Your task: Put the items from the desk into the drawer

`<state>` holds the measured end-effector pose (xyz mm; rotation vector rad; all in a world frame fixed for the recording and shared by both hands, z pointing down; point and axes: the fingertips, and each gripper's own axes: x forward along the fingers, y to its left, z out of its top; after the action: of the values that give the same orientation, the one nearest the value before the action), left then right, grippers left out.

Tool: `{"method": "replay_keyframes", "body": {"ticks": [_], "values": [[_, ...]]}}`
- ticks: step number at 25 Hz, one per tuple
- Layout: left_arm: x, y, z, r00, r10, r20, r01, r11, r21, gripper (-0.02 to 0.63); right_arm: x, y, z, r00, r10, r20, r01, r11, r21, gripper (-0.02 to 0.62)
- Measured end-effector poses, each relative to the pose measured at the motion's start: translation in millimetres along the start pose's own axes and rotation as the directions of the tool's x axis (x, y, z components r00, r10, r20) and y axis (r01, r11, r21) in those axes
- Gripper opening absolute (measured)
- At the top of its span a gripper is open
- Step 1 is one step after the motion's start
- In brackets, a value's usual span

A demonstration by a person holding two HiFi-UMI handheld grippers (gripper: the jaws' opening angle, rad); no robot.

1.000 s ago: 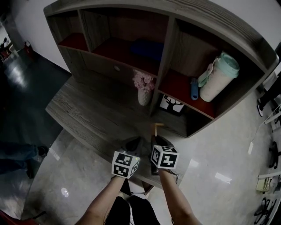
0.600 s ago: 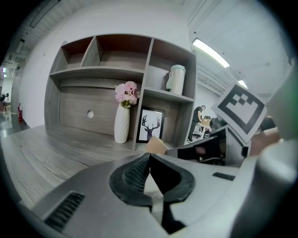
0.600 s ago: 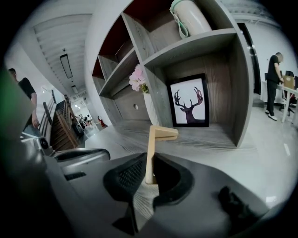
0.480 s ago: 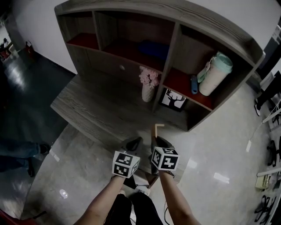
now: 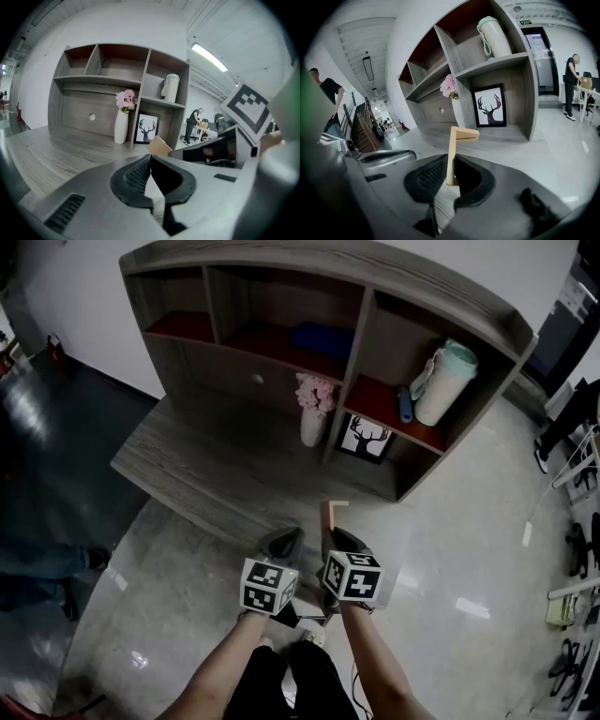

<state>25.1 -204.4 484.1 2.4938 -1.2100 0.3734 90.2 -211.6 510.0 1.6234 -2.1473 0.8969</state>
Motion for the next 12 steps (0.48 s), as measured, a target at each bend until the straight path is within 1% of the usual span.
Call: {"method": "replay_keyframes", "body": {"ticks": [9, 12], "values": [[-23.0, -10.8, -6.9, 1.000, -0.030, 0.003, 0.030, 1.000, 0.005, 0.011, -27.9, 13.3, -15.1, 1.000, -0.020, 0.010, 0.020, 1.000, 0.007, 0.052], [-28.8, -17.6, -14.2, 0.999, -0.049, -0.016, 0.049, 0.999, 0.008, 0.011, -37.4, 14.1, -23.6, 0.999, -0.034, 0.010, 0.034, 0.999, 0.014, 0.052]]}}
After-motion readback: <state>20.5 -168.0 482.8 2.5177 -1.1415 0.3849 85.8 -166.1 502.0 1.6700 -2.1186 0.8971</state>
